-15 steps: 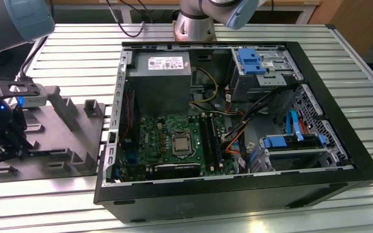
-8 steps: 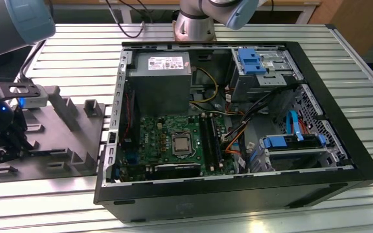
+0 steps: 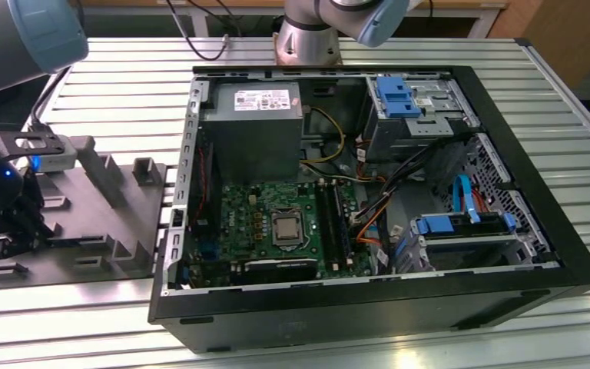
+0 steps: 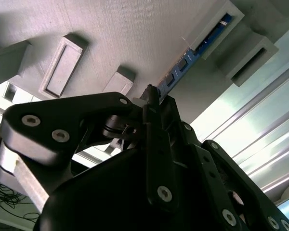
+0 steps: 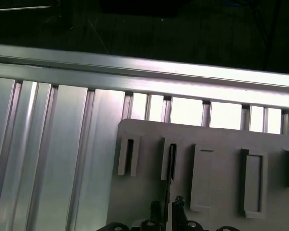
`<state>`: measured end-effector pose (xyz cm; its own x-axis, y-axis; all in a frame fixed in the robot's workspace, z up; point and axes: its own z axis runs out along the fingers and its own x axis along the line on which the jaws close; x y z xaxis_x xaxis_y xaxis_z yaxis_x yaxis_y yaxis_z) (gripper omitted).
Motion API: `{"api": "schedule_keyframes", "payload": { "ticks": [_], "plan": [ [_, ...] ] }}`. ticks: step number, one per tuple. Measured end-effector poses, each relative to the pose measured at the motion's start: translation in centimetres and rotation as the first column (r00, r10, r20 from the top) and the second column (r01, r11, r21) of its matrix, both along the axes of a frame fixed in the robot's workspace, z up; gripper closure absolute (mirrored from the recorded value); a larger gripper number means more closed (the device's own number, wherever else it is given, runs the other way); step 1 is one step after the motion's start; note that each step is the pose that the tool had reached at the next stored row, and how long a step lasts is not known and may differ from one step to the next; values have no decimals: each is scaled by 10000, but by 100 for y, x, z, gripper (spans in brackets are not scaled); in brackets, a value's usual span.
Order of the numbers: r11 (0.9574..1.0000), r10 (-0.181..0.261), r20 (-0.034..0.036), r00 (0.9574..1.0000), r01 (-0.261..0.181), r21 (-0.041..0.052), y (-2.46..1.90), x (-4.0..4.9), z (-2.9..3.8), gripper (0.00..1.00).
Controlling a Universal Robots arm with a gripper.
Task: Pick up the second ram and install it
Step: 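Pick up the second ram and move it above second insertion slot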
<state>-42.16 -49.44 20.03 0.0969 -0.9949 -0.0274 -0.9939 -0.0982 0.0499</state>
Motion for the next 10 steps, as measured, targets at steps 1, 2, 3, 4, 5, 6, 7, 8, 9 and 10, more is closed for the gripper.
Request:
{"api": "schedule_keyframes", "payload": {
  "ticks": [1, 2, 3, 4, 5, 6, 7, 8, 9, 10],
  "plan": [
    [10000, -1, -2, 10000, 1, 36, 0, -1, 0, 76],
    [10000, -1, -1, 10000, 1, 41, 1, 0, 0, 76],
    [10000, -1, -1, 10000, 1, 41, 1, 0, 0, 76],
    [10000, -1, -1, 10000, 1, 34, 0, 0, -1, 76],
    [10000, 1, 0, 10000, -1, 19, 0, 1, -2, 76],
    [10000, 1, -1, 10000, -1, 6, -1, 1, -1, 76],
    [10000, 2, -1, 10000, -2, -2, -2, 1, -2, 76],
    [10000, 1, -1, 10000, -1, -5, -2, 0, -2, 76],
    [10000, 0, -1, 10000, 0, -5, -2, 0, -2, 76],
    [10000, 0, -1, 10000, 0, -6, -2, 0, -5, 76]
  ]
}}
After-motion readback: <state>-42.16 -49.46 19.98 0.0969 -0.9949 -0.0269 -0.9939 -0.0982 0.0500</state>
